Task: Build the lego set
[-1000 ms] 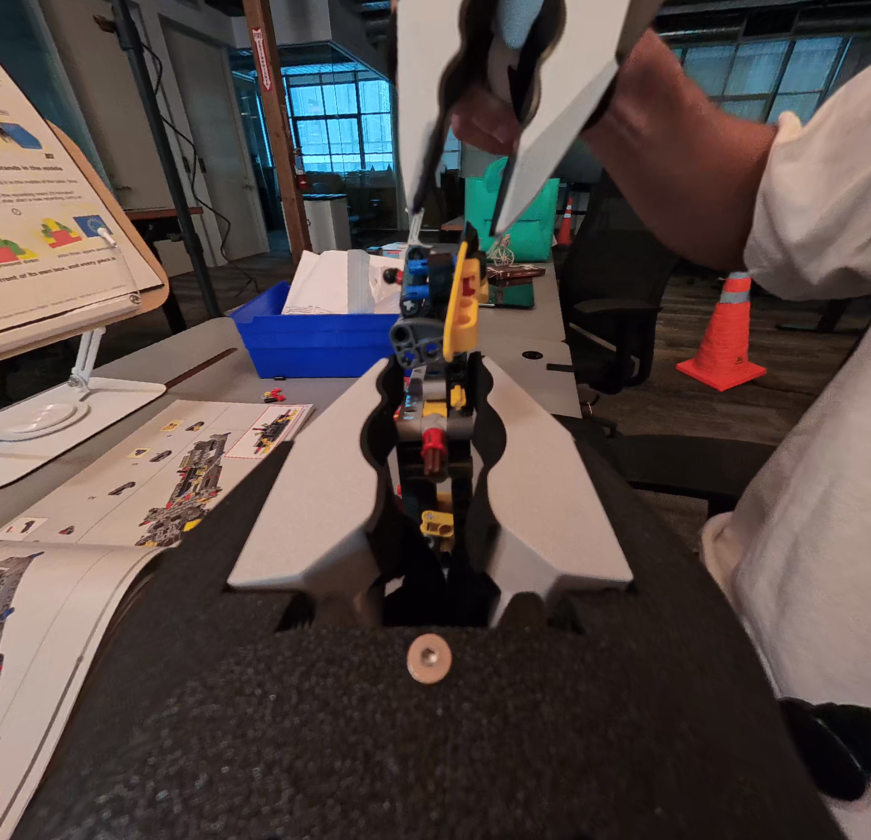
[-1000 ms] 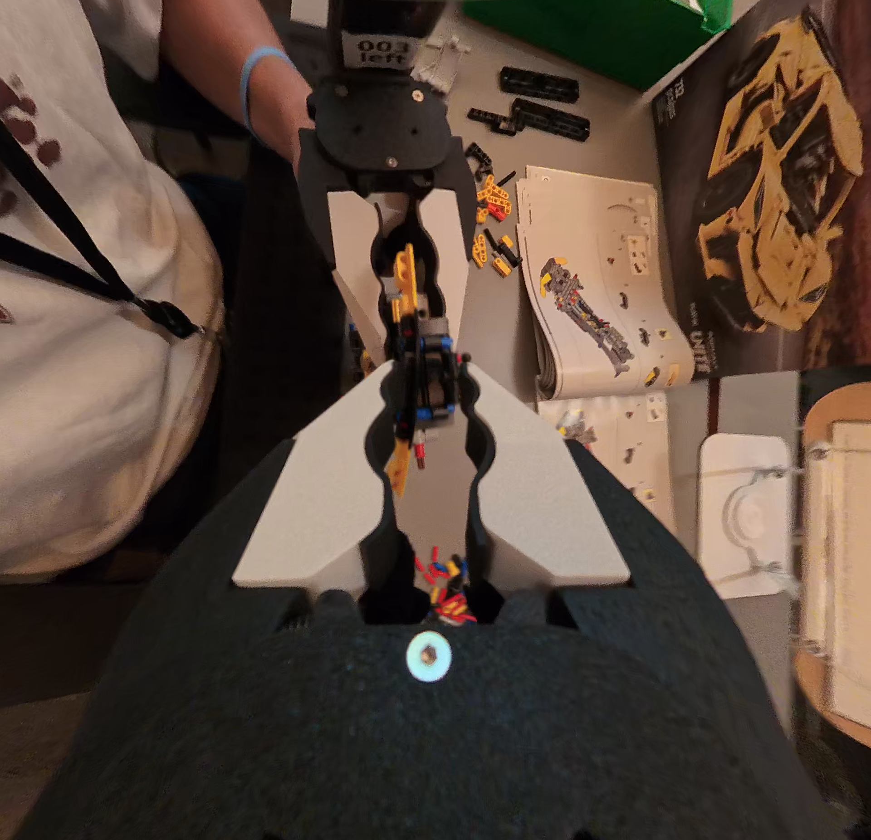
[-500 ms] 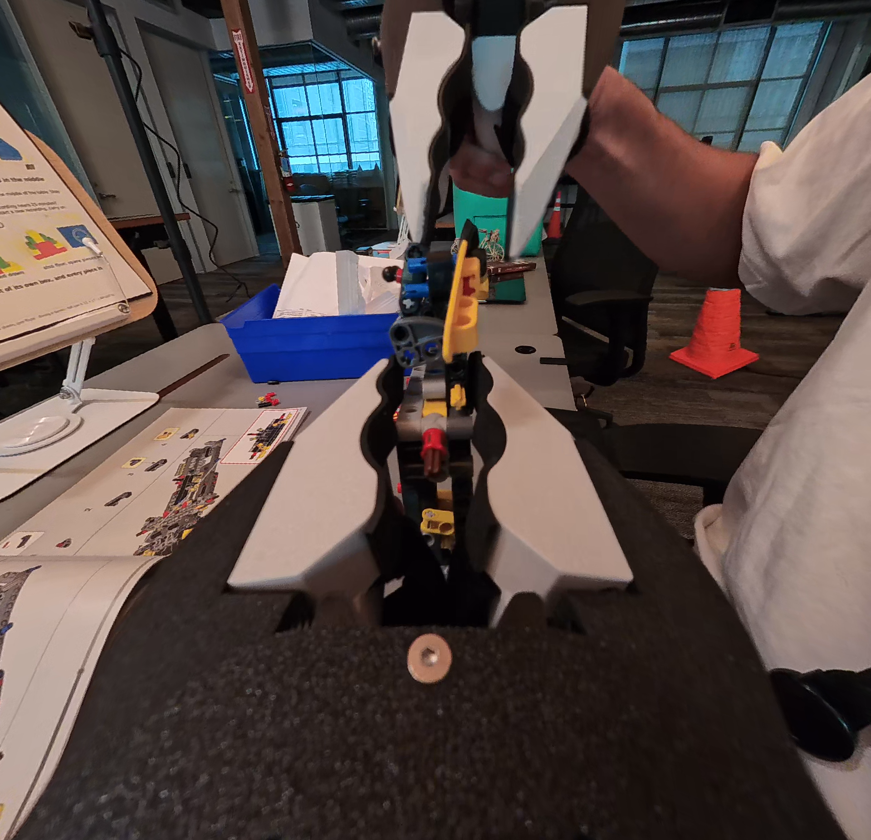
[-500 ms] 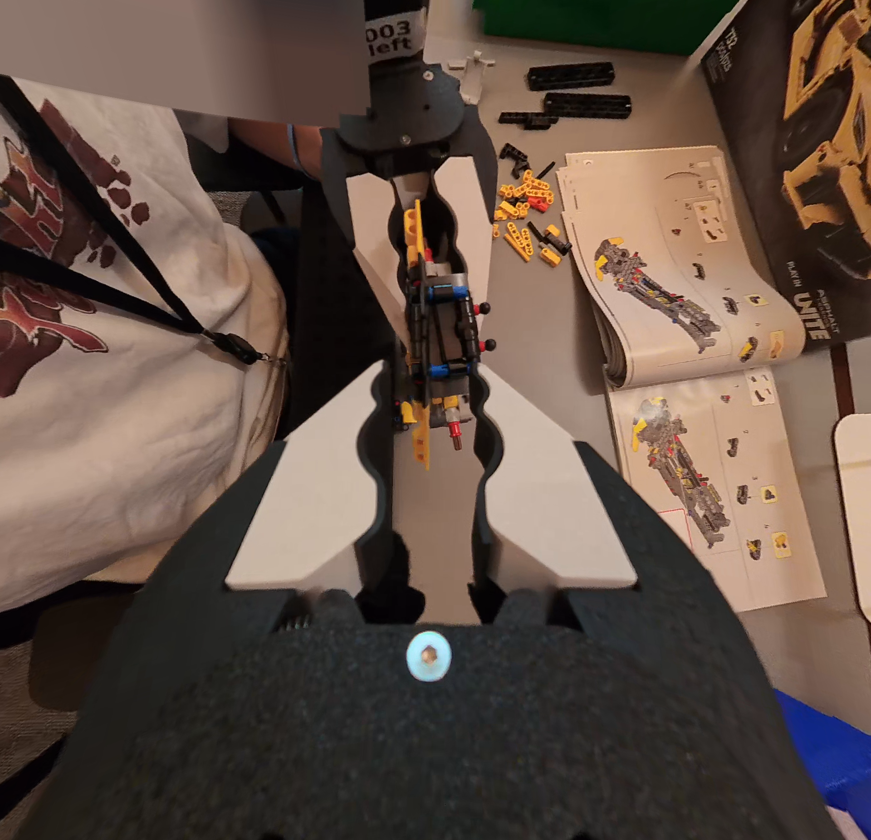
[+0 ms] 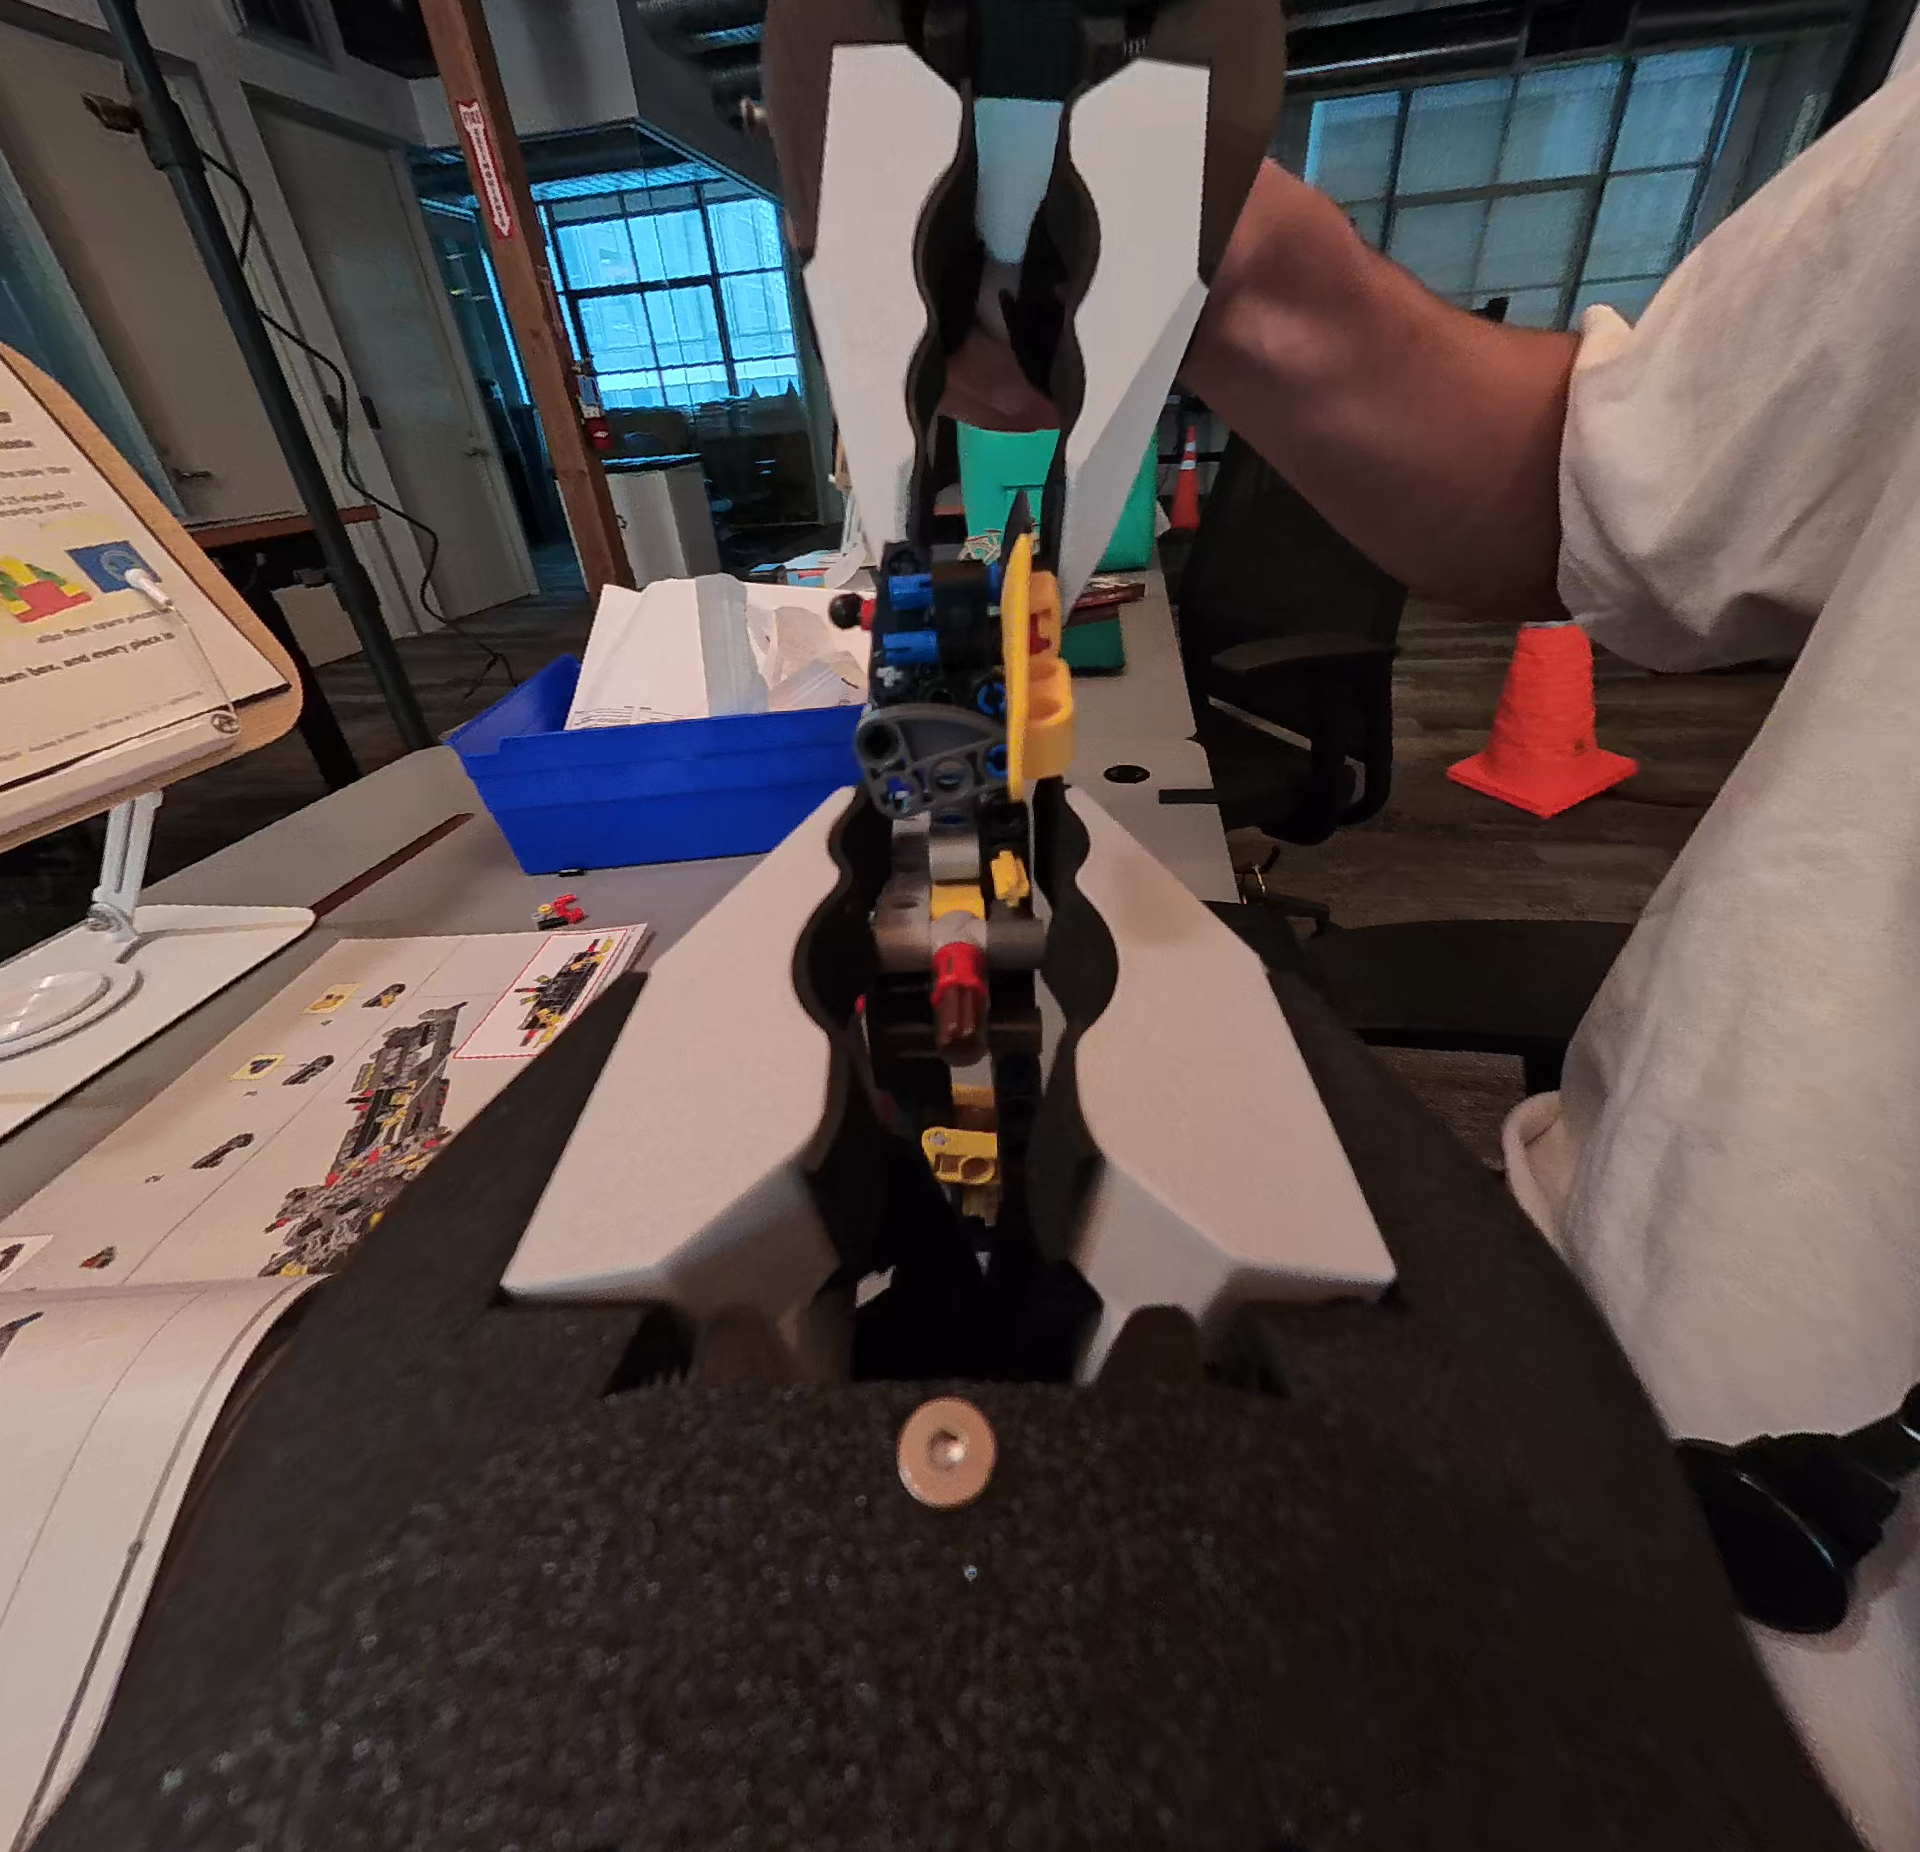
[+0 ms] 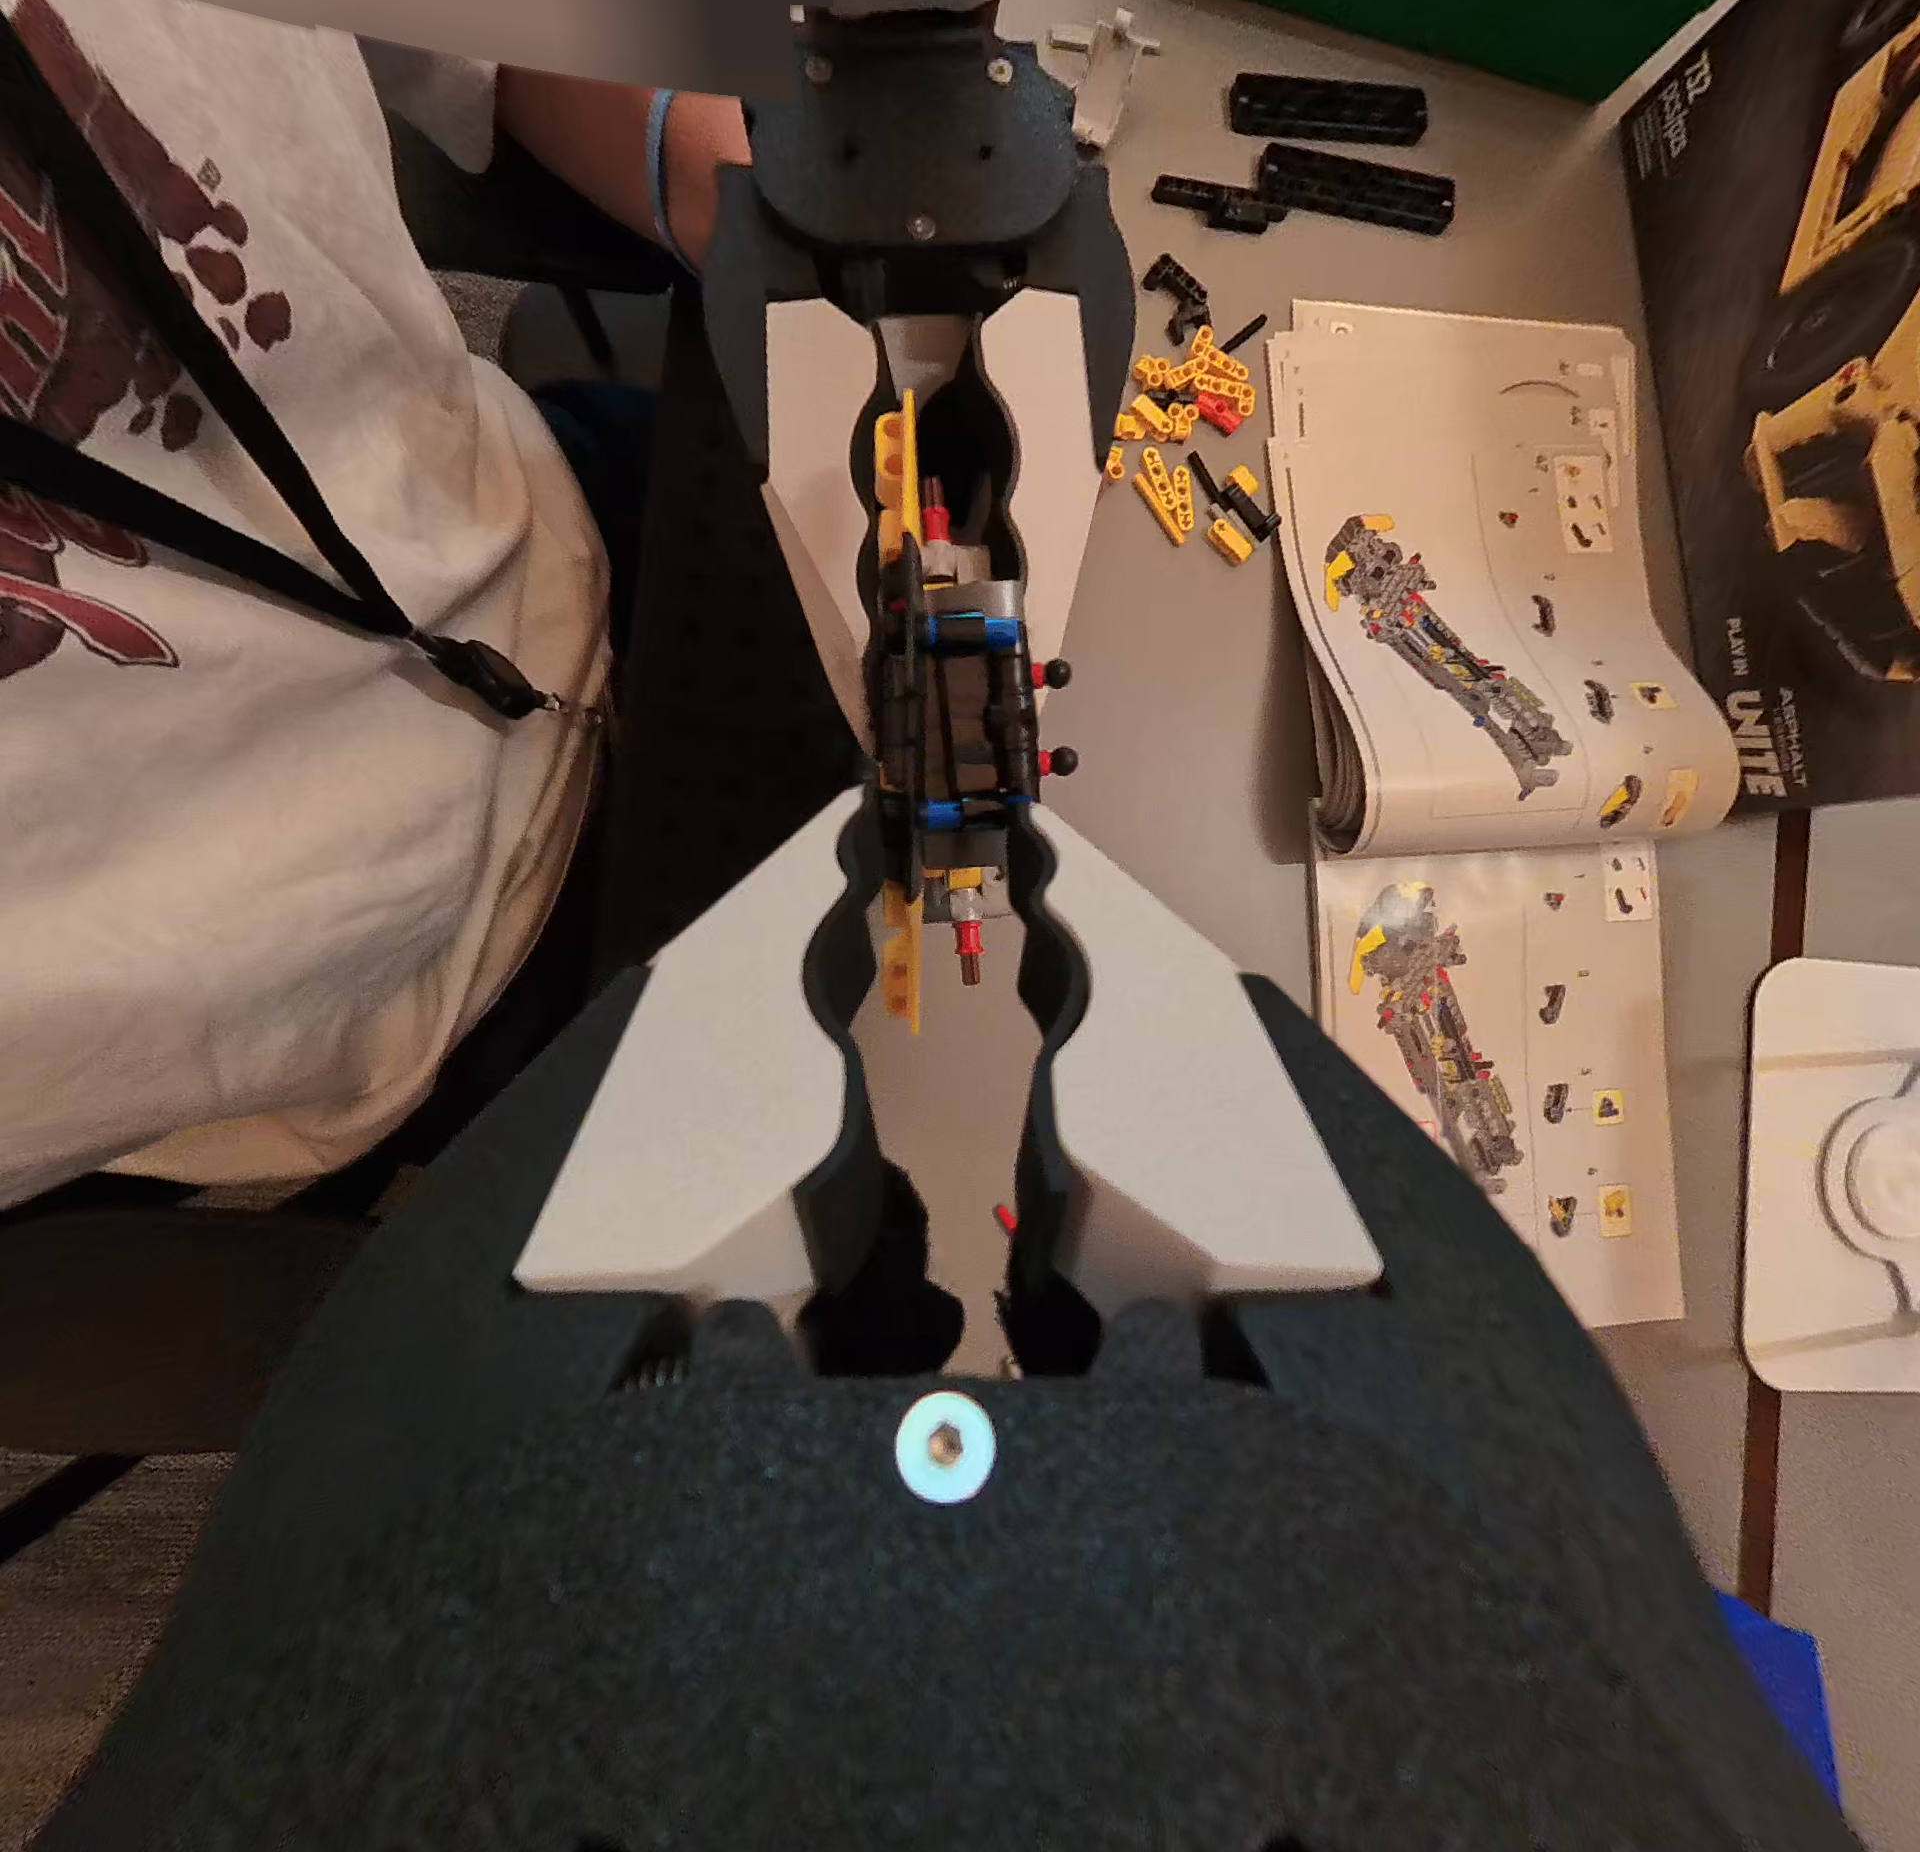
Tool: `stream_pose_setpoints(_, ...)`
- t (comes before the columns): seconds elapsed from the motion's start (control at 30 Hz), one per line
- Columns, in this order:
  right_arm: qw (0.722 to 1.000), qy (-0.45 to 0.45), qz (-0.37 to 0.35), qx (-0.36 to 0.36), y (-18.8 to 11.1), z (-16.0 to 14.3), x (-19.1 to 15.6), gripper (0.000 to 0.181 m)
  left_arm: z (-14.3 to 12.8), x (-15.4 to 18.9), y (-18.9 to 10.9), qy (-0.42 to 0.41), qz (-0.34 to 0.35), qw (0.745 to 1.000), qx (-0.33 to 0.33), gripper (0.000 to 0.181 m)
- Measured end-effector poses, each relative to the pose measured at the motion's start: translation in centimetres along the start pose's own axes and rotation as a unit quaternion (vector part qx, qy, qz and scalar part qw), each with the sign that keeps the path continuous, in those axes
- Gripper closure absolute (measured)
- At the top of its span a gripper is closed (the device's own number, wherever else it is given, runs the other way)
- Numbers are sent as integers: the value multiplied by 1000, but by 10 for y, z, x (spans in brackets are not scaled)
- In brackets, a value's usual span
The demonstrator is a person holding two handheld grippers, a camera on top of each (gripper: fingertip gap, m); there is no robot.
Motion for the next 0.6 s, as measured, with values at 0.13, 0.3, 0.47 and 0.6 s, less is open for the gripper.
stream_pose_setpoints(0.13,1000,-14,1,-2,-1,-1,2,159,0,2,1,5,3,1000,-1,154)
stream_pose_setpoints(0.3,997,-27,-79,3,0,2,7,159,-1,-8,-1,-18,11,1000,-4,154)
stream_pose_setpoints(0.47,997,-11,-82,4,-1,1,5,159,-1,-6,-1,-18,8,1000,-3,154)
stream_pose_setpoints(0.6,995,-20,-97,-10,-1,1,3,160,-1,-6,0,-22,11,1000,-2,154)
Point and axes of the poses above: each gripper's, where its closed fingertips meet, y out along the fingers, z out of its top, x = y × z across the jaws, the point moved 5 cm from there along -y, back along the fingers, and after that the axes turned 9 degrees about z, right-handed, at the moved point
